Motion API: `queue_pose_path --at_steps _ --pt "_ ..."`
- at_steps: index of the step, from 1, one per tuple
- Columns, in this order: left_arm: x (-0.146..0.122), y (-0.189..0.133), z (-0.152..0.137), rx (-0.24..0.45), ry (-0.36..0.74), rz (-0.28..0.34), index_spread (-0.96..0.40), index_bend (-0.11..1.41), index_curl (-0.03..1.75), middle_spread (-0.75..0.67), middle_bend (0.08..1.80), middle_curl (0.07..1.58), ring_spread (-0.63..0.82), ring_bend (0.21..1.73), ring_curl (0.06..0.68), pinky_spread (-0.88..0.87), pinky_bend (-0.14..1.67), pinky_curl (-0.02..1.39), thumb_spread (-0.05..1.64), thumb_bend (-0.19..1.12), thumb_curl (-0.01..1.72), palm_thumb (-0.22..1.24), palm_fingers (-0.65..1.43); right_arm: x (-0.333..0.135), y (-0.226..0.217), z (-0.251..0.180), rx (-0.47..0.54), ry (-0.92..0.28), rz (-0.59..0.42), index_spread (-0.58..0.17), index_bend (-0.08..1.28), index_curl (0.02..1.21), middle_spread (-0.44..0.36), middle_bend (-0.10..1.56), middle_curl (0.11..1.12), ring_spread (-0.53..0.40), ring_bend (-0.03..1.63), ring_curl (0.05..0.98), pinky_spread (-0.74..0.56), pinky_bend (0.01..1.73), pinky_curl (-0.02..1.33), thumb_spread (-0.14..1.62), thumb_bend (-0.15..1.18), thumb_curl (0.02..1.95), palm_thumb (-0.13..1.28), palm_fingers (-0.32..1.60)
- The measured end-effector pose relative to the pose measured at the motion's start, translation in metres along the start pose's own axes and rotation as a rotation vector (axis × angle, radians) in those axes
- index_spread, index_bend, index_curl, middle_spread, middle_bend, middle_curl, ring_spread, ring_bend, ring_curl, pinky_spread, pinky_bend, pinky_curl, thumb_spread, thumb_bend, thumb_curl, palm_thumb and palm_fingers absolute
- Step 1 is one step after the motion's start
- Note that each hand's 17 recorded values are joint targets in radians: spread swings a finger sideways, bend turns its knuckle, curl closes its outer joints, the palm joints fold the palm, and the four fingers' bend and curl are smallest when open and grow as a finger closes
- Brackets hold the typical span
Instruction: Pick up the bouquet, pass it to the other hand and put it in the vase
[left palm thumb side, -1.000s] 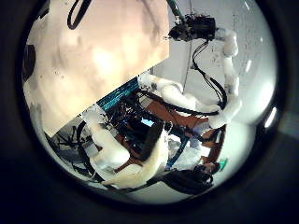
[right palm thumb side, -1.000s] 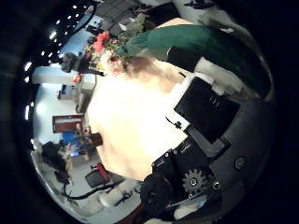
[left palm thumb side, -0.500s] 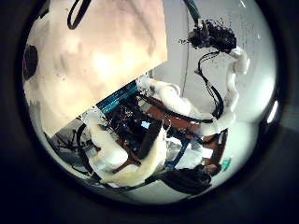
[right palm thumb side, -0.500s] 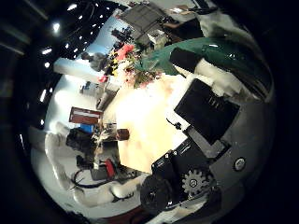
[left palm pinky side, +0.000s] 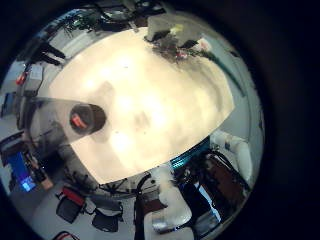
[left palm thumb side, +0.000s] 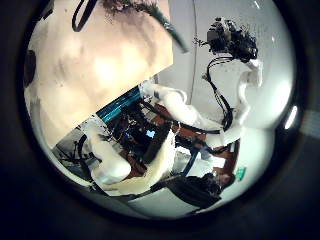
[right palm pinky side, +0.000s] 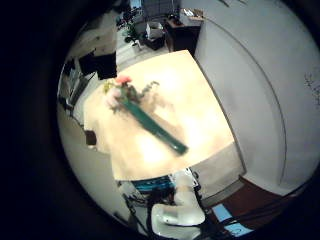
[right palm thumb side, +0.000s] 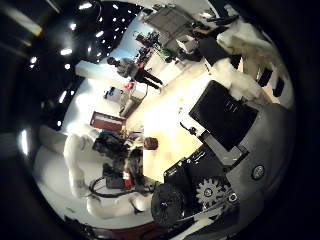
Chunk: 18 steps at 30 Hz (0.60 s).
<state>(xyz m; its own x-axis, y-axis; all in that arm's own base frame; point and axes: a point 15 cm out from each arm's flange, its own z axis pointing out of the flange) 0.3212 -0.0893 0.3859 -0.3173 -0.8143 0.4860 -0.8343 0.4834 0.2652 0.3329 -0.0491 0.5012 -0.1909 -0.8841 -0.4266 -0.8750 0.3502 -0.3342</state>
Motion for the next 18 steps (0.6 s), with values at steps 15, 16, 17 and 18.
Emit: queue_pose_path --at_steps 15,16,17,18 --pt "-0.007 0.006 -0.007 0.011 0.005 0.015 0.0 0.19 0.38 0.3 0.19 0.31 0.53 0.48 0.2 0.53 0.19 0.3 1.21 -0.02 0.26 0.17 0.18 0.112 0.051 0.012 -0.237 0.287 0.147 -0.305 0.64 0.62 -0.139 1.09 0.58 -0.231 1.26 0.538 -0.44 1.15 0.59 1.01 -0.04 0.73 0.72 0.71" --pt "-0.006 0.006 -0.007 0.01 0.004 0.017 0.0 0.19 0.38 0.3 0.19 0.31 0.53 0.48 0.2 0.52 0.19 0.3 1.21 -0.02 0.26 0.17 0.18 0.117 0.059 0.02 -0.264 0.287 0.158 -0.312 0.62 0.61 -0.142 1.07 0.58 -0.235 1.24 0.525 -0.43 1.13 0.58 1.02 -0.03 0.72 0.71 0.69" --pt "-0.006 0.005 -0.006 0.007 0.004 0.02 0.0 0.19 0.38 0.3 0.19 0.31 0.53 0.48 0.2 0.52 0.19 0.3 1.21 -0.02 0.26 0.17 0.18 0.123 0.068 0.029 -0.293 0.289 0.171 -0.318 0.61 0.6 -0.145 1.05 0.57 -0.236 1.22 0.516 -0.42 1.11 0.57 1.02 -0.03 0.7 0.71 0.66" --pt "-0.003 0.004 -0.005 0.002 0.002 0.026 0.0 0.18 0.38 0.3 0.19 0.31 0.53 0.48 0.199 0.52 0.19 0.3 1.21 -0.02 0.26 0.17 0.18 0.13 0.078 0.039 -0.328 0.29 0.187 -0.323 0.6 0.59 -0.147 1.04 0.57 -0.238 1.22 0.51 -0.4 1.09 0.56 1.03 -0.03 0.69 0.71 0.65"
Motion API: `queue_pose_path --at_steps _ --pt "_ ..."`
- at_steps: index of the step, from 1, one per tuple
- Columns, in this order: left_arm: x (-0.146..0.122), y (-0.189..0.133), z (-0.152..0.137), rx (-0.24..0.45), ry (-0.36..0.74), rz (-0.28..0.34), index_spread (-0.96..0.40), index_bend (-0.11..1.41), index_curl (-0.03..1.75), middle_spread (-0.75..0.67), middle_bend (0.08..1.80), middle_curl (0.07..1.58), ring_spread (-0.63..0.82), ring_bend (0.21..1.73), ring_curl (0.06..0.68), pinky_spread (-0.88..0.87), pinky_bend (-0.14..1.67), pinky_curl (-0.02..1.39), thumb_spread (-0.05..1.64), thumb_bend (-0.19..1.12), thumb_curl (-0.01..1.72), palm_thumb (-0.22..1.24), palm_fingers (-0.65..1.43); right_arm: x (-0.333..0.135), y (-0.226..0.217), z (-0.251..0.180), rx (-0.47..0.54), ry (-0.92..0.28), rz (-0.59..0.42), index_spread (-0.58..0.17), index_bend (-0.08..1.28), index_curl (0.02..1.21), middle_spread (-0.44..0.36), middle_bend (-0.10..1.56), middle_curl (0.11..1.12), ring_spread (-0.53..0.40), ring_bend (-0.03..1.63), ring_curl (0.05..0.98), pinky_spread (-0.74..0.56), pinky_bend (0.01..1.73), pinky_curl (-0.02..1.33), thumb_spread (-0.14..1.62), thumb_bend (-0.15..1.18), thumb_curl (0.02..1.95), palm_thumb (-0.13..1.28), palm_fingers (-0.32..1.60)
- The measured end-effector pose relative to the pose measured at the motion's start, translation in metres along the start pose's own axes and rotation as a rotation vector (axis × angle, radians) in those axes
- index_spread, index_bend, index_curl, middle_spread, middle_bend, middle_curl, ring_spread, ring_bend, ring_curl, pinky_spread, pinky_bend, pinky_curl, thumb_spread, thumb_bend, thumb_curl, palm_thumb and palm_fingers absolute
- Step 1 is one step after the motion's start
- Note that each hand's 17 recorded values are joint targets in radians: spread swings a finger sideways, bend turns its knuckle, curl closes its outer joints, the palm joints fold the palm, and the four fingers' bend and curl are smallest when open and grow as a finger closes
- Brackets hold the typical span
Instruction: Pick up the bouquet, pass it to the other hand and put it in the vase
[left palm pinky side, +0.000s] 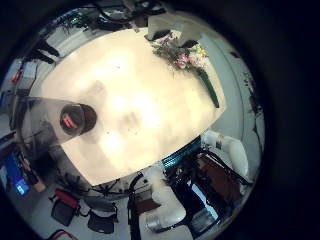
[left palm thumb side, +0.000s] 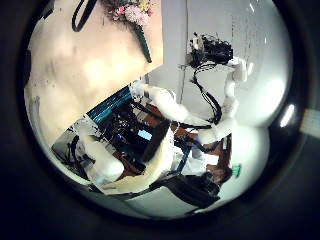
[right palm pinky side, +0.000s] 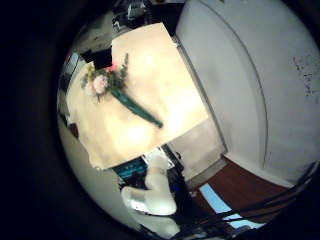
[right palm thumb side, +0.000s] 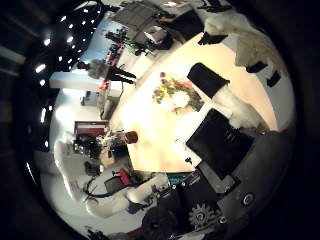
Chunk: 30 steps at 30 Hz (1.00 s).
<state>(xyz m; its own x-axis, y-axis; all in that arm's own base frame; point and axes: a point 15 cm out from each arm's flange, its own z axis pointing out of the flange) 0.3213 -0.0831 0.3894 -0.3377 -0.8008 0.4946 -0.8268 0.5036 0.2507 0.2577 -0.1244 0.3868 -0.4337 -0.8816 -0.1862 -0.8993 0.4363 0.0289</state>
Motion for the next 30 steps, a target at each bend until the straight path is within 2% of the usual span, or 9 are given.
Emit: queue_pose_path --at_steps 4,11,16,18,23,30 --pt "0.005 -0.003 0.005 -0.019 -0.011 0.016 0.0 0.18 0.38 0.3 0.19 0.31 0.52 0.48 0.198 0.52 0.19 0.3 1.21 -0.02 0.26 0.17 0.18 0.017 0.022 0.053 -0.128 0.016 0.036 -0.328 0.59 0.59 -0.144 0.97 0.54 -0.238 1.19 0.492 -0.3 1.03 0.54 1.04 -0.03 0.64 0.7 0.51" --pt "0.002 -0.001 0.011 -0.074 -0.088 -0.002 0.0 0.18 0.38 0.3 0.19 0.32 0.52 0.48 0.196 0.52 0.19 0.3 1.22 -0.02 0.26 0.17 0.18 0.024 0.045 0.094 -0.197 0.018 0.058 -0.323 0.55 0.58 -0.127 0.92 0.53 -0.217 1.16 0.472 -0.15 0.9 0.49 1.07 -0.02 0.57 0.7 0.38" --pt "0.014 -0.008 0.012 -0.086 -0.132 -0.006 0.0 0.18 0.38 0.31 0.19 0.32 0.52 0.48 0.195 0.52 0.19 0.3 1.22 -0.02 0.26 0.17 0.18 0.041 0.054 0.135 -0.183 0.069 0.052 -0.317 0.53 0.56 -0.122 0.89 0.52 -0.204 1.16 0.46 -0.07 0.84 0.46 1.08 -0.03 0.54 0.7 0.36" --pt "0.021 -0.011 0.015 -0.093 -0.132 0.002 0.0 0.18 0.38 0.31 0.18 0.32 0.52 0.49 0.195 0.52 0.19 0.3 1.22 -0.01 0.26 0.18 0.18 0.047 0.054 0.143 -0.175 0.09 0.056 -0.314 0.51 0.55 -0.121 0.89 0.52 -0.198 1.16 0.456 -0.05 0.84 0.45 1.08 -0.05 0.52 0.64 0.36" --pt "0.025 -0.013 0.019 -0.105 -0.124 0.009 0.0 0.19 0.38 0.3 0.19 0.31 0.53 0.48 0.193 0.53 0.19 0.3 1.22 -0.02 0.26 0.18 0.18 0.05 0.048 0.172 -0.134 0.107 0.068 -0.3 0.47 0.54 -0.109 0.86 0.51 -0.192 1.16 0.448 -0.03 0.85 0.43 1.08 -0.03 0.48 0.57 0.39" --pt "0.026 -0.013 0.019 -0.101 -0.117 0.007 0.0 0.19 0.38 0.31 0.18 0.31 0.52 0.48 0.191 0.53 0.19 0.3 1.22 -0.02 0.26 0.18 0.17 0.049 0.036 0.194 -0.154 0.112 0.08 -0.278 0.45 0.53 -0.082 0.81 0.5 -0.182 1.16 0.441 0.0 0.83 0.41 1.07 -0.03 0.45 0.54 0.39"
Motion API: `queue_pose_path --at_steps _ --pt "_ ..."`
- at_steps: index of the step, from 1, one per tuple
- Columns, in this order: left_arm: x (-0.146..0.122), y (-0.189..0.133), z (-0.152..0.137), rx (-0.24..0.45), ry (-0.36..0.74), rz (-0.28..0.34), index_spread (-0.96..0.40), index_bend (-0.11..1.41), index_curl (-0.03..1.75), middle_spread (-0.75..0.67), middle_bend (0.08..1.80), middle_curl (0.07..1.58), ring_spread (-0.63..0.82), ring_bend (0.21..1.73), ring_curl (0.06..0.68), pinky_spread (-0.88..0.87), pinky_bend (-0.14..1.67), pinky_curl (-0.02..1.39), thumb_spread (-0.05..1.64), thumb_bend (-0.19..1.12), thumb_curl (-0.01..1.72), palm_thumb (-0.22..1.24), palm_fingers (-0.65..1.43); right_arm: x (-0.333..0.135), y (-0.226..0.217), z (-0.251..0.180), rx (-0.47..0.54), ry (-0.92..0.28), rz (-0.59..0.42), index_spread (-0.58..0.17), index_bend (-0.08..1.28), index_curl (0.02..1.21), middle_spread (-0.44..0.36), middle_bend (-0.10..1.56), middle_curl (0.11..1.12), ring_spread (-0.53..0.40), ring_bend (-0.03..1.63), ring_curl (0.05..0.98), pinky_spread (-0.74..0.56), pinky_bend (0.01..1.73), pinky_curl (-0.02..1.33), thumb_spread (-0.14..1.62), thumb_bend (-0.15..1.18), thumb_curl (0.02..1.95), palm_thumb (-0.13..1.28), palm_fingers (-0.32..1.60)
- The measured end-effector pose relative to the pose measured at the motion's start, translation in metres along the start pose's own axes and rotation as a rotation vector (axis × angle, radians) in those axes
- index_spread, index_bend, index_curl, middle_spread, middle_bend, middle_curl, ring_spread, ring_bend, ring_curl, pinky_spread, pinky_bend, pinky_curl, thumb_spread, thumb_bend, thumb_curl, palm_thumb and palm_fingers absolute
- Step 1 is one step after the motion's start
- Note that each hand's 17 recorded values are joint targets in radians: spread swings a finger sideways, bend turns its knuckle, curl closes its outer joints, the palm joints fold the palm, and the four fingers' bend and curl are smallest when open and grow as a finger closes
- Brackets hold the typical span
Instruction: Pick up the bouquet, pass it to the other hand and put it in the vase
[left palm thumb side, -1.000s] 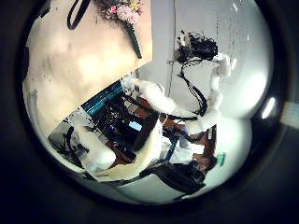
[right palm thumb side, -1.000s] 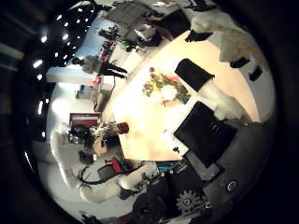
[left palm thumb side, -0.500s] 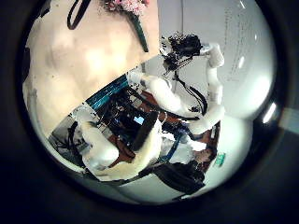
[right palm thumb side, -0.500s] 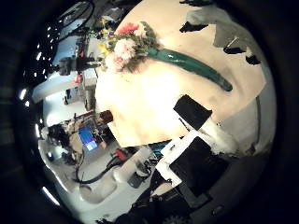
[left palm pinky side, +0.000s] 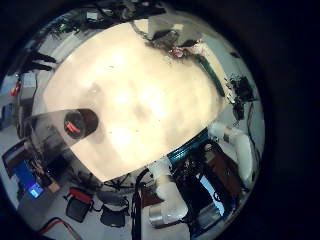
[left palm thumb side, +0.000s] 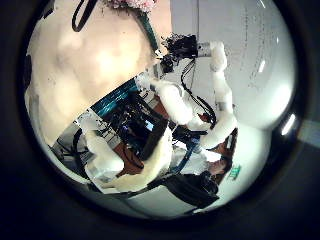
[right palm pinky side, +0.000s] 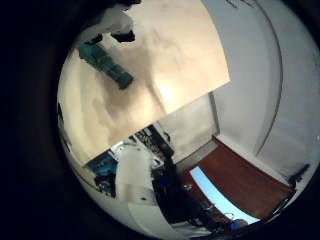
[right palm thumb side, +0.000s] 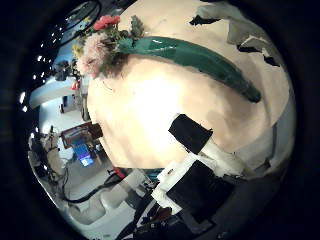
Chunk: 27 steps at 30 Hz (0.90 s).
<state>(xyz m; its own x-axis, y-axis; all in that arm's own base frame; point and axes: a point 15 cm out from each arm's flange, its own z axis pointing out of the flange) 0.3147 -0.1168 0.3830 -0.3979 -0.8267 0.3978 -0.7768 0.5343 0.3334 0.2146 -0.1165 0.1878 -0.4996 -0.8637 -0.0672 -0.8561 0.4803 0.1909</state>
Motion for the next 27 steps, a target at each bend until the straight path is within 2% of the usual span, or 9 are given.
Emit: queue_pose_path --at_steps 16,27 --pt "0.002 0.001 0.0 -0.001 -0.001 0.001 0.0 0.19 0.38 0.3 0.18 0.31 0.52 0.48 0.189 0.53 0.19 0.3 1.22 -0.02 0.26 0.18 0.17 0.004 -0.009 0.029 -0.022 0.016 0.006 -0.268 0.43 0.52 -0.074 0.77 0.49 -0.16 1.08 0.403 0.05 0.78 0.33 1.06 -0.02 0.43 0.56 0.37" --pt "0.002 0.002 0.0 -0.003 0.0 0.004 0.0 0.19 0.38 0.3 0.18 0.31 0.52 0.48 0.192 0.54 0.19 0.3 1.22 -0.02 0.27 0.18 0.17 0.003 -0.006 0.044 -0.022 0.037 -0.005 -0.272 0.4 0.52 -0.094 0.74 0.5 -0.15 1.05 0.389 0.03 0.77 0.28 1.04 -0.02 0.44 0.64 0.39"
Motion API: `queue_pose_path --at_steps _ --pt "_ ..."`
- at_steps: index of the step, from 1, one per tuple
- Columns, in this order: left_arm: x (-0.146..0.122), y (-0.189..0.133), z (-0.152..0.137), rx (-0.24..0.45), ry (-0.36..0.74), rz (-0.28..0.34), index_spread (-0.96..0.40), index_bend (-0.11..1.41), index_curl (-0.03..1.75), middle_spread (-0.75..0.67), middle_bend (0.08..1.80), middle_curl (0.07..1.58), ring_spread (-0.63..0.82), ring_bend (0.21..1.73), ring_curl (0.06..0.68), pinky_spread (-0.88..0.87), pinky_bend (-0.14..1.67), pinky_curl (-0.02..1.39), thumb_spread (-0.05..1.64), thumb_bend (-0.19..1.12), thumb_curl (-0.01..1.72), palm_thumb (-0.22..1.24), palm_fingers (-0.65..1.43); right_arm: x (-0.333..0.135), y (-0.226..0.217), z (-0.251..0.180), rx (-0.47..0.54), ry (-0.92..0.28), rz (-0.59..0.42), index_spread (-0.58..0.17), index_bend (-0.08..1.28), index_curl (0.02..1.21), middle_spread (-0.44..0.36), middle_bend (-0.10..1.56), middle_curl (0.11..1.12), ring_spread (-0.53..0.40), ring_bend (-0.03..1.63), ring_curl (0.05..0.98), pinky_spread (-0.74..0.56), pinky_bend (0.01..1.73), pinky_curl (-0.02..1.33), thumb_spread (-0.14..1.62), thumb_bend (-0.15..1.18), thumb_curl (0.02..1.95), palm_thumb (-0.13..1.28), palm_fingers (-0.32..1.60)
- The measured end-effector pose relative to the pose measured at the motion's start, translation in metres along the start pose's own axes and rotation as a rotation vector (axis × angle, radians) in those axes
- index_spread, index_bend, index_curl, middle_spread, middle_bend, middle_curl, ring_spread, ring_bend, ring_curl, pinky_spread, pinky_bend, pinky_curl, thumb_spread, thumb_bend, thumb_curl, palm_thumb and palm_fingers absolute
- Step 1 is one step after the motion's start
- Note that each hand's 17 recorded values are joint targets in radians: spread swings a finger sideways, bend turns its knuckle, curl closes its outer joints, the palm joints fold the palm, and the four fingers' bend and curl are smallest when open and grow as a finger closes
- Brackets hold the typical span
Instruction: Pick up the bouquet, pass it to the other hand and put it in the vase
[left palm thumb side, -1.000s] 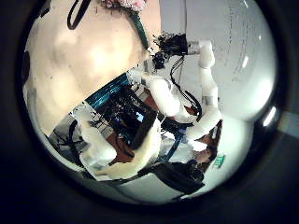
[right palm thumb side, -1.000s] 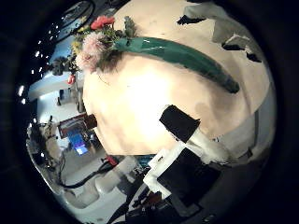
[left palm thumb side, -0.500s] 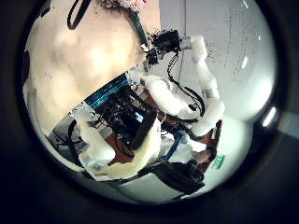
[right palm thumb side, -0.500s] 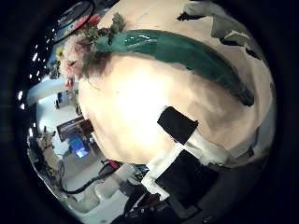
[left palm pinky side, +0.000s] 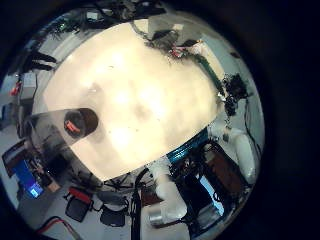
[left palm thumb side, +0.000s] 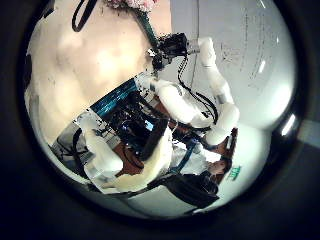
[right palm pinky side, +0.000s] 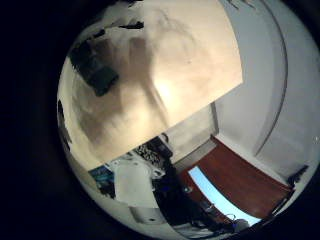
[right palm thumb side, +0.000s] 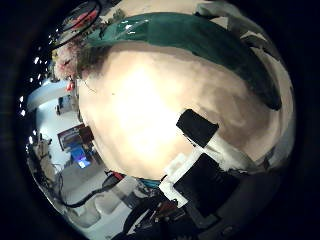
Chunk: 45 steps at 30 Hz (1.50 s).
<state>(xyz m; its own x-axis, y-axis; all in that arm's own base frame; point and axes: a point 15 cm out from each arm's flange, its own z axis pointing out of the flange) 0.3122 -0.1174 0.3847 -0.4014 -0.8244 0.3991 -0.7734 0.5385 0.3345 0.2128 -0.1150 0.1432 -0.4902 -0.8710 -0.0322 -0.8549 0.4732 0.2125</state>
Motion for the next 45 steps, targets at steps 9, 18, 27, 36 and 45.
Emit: queue_pose_path --at_steps 9,18,27,36,45 --pt "-0.001 0.001 0.0 0.0 0.003 0.0 0.0 0.19 0.39 0.3 0.18 0.31 0.52 0.47 0.193 0.54 0.19 0.3 1.22 -0.02 0.27 0.18 0.17 -0.006 -0.013 -0.002 0.051 0.023 -0.019 -0.299 0.35 0.51 -0.127 0.74 0.52 -0.212 1.11 0.406 -0.16 0.89 0.27 1.0 -0.01 0.47 0.78 0.58" --pt "-0.001 0.002 -0.001 0.002 0.003 0.002 0.0 0.19 0.39 0.3 0.18 0.31 0.53 0.47 0.193 0.54 0.19 0.3 1.22 -0.02 0.27 0.18 0.17 -0.003 -0.007 0.014 0.011 0.049 -0.023 -0.327 0.35 0.55 -0.151 0.73 0.55 -0.234 1.12 0.427 -0.29 0.96 0.26 0.98 -0.02 0.48 0.79 0.59" --pt "0.0 0.003 -0.001 0.003 0.002 -0.003 0.0 0.19 0.39 0.3 0.18 0.31 0.53 0.47 0.195 0.53 0.19 0.3 1.22 -0.02 0.27 0.18 0.17 -0.004 -0.012 0.024 -0.002 0.05 -0.024 -0.336 0.34 0.57 -0.158 0.73 0.57 -0.232 1.12 0.435 -0.31 0.96 0.22 0.97 -0.03 0.48 0.79 0.59" --pt "0.0 0.006 -0.002 0.001 0.001 -0.003 0.0 0.19 0.39 0.31 0.18 0.31 0.53 0.47 0.196 0.53 0.19 0.31 1.22 -0.02 0.27 0.18 0.17 -0.004 -0.013 0.02 0.018 0.048 -0.025 -0.314 0.29 0.56 -0.123 0.66 0.56 -0.21 1.05 0.419 -0.16 0.92 0.17 0.99 -0.03 0.47 0.76 0.39" --pt "0.001 0.007 -0.003 0.004 0.001 -0.001 0.0 0.19 0.39 0.31 0.18 0.31 0.53 0.47 0.197 0.53 0.19 0.31 1.22 -0.02 0.27 0.18 0.17 -0.004 -0.014 0.018 0.019 0.048 -0.025 -0.319 0.28 0.54 -0.136 0.67 0.55 -0.226 1.08 0.399 -0.18 0.97 0.12 0.99 -0.02 0.47 0.77 0.62"
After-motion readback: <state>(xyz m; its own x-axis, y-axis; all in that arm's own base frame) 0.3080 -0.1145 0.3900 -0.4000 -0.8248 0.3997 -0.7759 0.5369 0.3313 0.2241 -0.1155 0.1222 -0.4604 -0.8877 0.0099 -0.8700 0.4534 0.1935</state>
